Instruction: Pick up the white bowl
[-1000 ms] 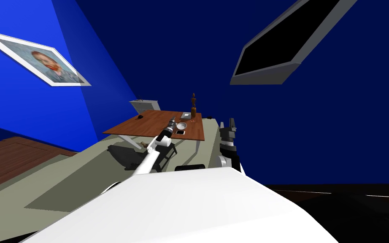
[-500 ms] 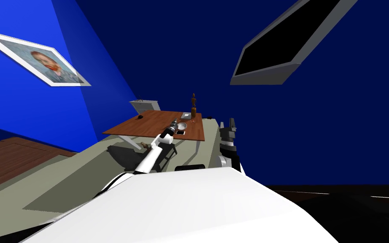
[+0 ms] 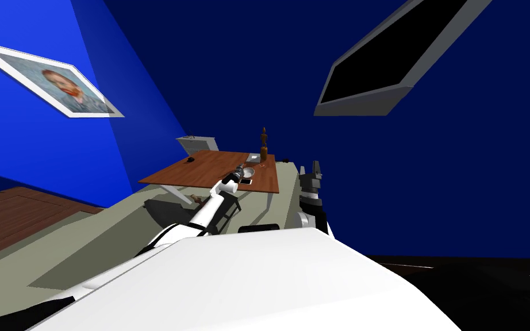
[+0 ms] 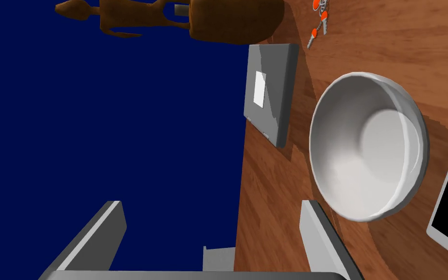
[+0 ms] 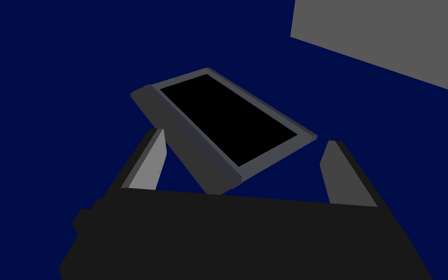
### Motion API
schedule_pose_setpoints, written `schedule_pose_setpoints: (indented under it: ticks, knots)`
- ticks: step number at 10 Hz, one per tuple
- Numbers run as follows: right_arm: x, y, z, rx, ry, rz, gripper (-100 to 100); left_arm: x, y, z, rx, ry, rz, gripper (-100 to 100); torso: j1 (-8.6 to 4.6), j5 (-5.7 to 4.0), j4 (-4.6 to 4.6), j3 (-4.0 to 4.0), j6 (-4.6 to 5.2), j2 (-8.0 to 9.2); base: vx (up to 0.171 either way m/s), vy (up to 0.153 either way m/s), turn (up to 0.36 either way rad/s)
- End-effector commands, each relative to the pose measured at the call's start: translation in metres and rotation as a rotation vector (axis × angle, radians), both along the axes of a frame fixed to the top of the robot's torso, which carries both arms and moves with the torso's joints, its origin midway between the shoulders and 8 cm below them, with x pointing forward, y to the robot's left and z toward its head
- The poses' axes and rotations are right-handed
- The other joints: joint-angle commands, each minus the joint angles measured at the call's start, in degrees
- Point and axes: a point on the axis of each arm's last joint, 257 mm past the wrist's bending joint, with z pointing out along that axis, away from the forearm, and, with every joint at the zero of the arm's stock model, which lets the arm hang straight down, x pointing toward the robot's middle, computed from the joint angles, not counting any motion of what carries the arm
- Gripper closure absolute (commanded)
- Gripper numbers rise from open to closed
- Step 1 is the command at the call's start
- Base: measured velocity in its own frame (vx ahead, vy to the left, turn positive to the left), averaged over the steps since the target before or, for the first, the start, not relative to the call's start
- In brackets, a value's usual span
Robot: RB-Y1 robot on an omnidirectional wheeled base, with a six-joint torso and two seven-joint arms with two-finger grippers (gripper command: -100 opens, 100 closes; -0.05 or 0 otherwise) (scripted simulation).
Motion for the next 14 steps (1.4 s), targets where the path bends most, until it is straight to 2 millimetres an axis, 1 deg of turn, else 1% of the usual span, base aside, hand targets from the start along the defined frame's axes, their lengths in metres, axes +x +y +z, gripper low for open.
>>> schedule_pose_setpoints:
  ticks: [1,2,3,4,5,8,9,10,11,12,13,14]
  knots:
    - [0.000,0.000,0.000,0.000,0.000,0.000,0,0.001,0.001,-0.017,0.004,0.053,0.006,-100,0.00,0.00,0.00,0.00,0.00,0.00,0.031,-0.013,0.004]
    - [0.000,0.000,0.000,0.000,0.000,0.000,0,0.007,-0.005,-0.017,-0.002,0.084,0.001,-100,0.00,0.00,-0.01,0.00,-0.01,0.02,0.042,-0.019,0.014]
    - [0.000,0.000,0.000,0.000,0.000,0.000,0,0.006,-0.001,-0.029,0.004,0.108,0.009,-100,-0.02,-0.01,0.00,-0.01,0.00,-0.03,0.040,-0.017,0.006]
    - [0.000,0.000,0.000,0.000,0.000,0.000,0,0.005,0.001,-0.034,0.007,0.117,0.012,-100,-0.01,0.00,-0.01,-0.02,-0.01,-0.02,0.017,-0.008,-0.001]
    - [0.000,0.000,0.000,0.000,0.000,0.000,0,0.008,-0.002,-0.043,0.006,0.165,0.015,-100,0.02,0.01,0.00,0.02,-0.01,0.04,0.031,-0.014,0.018]
    - [0.000,0.000,0.000,0.000,0.000,0.000,0,0.007,0.003,-0.066,0.014,0.243,0.030,-100,-0.04,-0.01,-0.01,-0.03,0.00,-0.05,0.046,-0.023,0.012]
    - [0.000,0.000,0.000,0.000,0.000,0.000,0,0.007,0.006,-0.080,0.018,0.303,0.041,-100,-0.05,-0.01,-0.02,-0.04,0.00,-0.06,0.054,-0.037,0.018]
    - [0.000,0.000,0.000,0.000,0.000,0.000,0,0.010,0.003,-0.079,0.015,0.328,0.042,-100,-0.09,-0.02,-0.02,-0.05,-0.01,-0.07,0.080,-0.049,0.028]
    - [0.000,0.000,0.000,0.000,0.000,0.000,0,0.005,0.009,-0.094,0.024,0.364,0.054,-100,-0.12,-0.03,-0.03,-0.08,-0.01,-0.15,0.073,-0.034,0.011]
    - [0.000,0.000,0.000,0.000,0.000,0.000,0,0.007,0.007,-0.094,0.022,0.395,0.057,-100,-0.07,-0.02,-0.04,-0.09,-0.01,-0.14,0.072,-0.038,0.020]
    - [0.000,0.000,0.000,0.000,0.000,0.000,0,0.001,0.013,-0.107,0.028,0.421,0.068,-100,-0.09,-0.02,-0.04,-0.09,0.00,-0.15,0.058,-0.027,0.012]
    - [0.000,0.000,0.000,0.000,0.000,0.000,0,-0.001,0.015,-0.114,0.030,0.466,0.078,-100,-0.05,-0.01,-0.04,-0.07,-0.01,-0.10,0.057,-0.027,0.019]
